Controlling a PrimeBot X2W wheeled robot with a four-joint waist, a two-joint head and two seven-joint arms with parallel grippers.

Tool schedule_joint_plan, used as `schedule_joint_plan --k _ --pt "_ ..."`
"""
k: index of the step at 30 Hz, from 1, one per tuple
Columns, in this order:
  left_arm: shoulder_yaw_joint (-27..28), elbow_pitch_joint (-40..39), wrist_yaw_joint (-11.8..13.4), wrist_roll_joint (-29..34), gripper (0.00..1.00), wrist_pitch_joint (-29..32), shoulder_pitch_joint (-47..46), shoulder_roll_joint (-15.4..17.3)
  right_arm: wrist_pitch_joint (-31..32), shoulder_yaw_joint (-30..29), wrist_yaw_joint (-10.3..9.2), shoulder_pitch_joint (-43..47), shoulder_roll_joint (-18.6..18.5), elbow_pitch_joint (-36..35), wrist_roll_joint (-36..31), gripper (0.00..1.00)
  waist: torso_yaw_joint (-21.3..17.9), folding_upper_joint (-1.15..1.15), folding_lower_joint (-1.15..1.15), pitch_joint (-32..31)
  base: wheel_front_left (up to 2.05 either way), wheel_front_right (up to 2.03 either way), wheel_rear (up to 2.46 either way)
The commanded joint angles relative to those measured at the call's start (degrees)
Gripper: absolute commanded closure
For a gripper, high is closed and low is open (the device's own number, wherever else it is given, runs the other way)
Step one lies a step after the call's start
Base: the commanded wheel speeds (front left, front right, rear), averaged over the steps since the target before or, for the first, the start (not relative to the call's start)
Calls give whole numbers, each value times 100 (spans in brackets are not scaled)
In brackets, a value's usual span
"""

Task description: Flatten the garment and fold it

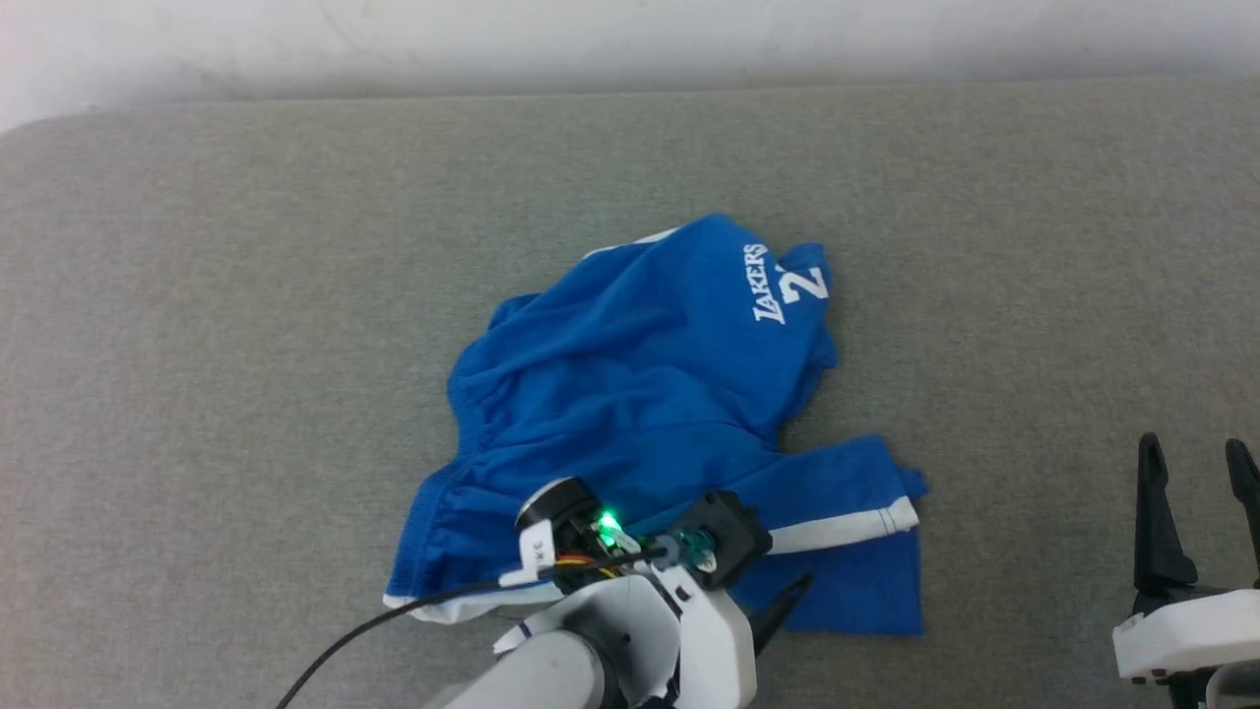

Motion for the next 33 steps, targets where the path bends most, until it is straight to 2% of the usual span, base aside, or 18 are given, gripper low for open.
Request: schedule_joint_plan --k 1,7,14,15,17,26,33 --pt "-129 162 -25 61 0 -71 -137 48 -42 -6 -5 -82 10 20 32 0 -99 0 -1 65 0 0 0" --pt "-499 866 -41 277 0 -469 -484 100 -77 20 -5 -92 10 82 61 0 -199 0 -1 102 0 0 0" --pt "-543 1499 27 398 0 -947 -655 -104 -88 2 -5 -113 11 116 30 0 -193 0 -1 84 0 0 0" --pt "-543 1563 32 385 21 -1005 -663 -141 -84 2 -5 -114 11 119 23 0 -186 0 -1 72 0 0 0" --pt "-538 1654 37 347 100 -1108 -680 -221 -76 -4 -5 -117 11 119 10 0 -168 0 -1 51 0 0 0" --pt "-307 1705 116 82 100 -1455 -806 -423 -44 -32 -5 -104 11 118 -15 0 -57 0 -1 -57 0 0 0" --pt "79 1095 319 -102 100 -1622 -1011 -440 -37 -62 -5 -72 11 140 -21 0 8 0 -1 -179 0 0 0"
